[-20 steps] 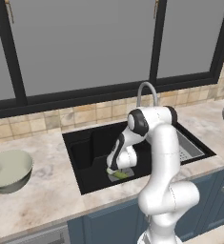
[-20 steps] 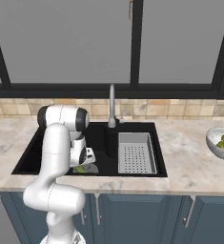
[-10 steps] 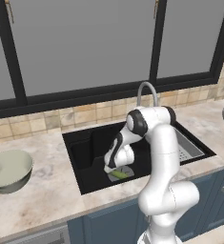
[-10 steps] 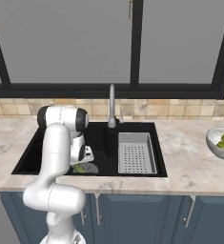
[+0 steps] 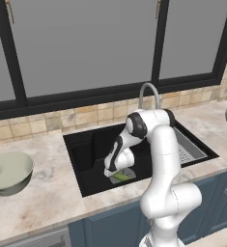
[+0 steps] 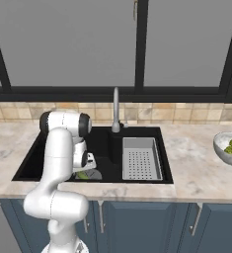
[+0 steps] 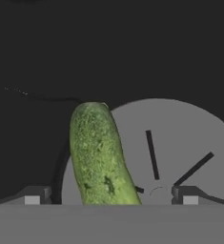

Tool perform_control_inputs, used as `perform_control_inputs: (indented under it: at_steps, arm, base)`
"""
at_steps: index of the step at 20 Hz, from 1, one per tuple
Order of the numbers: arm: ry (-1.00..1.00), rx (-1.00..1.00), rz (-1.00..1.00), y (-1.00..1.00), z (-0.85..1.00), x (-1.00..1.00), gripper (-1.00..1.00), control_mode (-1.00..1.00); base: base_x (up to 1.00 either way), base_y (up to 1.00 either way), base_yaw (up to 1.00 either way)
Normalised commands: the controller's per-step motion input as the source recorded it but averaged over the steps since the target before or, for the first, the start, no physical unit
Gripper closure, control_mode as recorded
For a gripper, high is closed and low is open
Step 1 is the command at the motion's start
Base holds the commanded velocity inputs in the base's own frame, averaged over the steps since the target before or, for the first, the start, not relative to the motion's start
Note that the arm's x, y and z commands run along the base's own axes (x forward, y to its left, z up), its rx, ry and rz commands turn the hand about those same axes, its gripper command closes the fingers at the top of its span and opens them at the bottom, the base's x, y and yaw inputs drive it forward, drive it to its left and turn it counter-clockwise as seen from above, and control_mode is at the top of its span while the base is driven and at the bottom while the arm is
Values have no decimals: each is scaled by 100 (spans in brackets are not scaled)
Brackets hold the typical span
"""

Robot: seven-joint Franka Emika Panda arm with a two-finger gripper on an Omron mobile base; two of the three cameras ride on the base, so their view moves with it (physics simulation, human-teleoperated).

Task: Pick the broccolis from the cabinet and place them in one bowl. Pick the cucumber from the sink and place it in the other bowl.

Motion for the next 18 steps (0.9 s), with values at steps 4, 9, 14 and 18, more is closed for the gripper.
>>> perform_control_inputs:
  at_steps: [4,9,14,18]
  arm:
    - [0,-3,0,0,-16,0,-100,-100]
    - [1,-1,0,0,-24,0,-100,-100]
    - [1,0,0,0,-9,0,-100,-100]
    - [0,0,0,0,0,0,-100,-100]
  base:
    - [0,0,0]
    - [0,0,0]
    - [0,0,0]
    - [0,0,0]
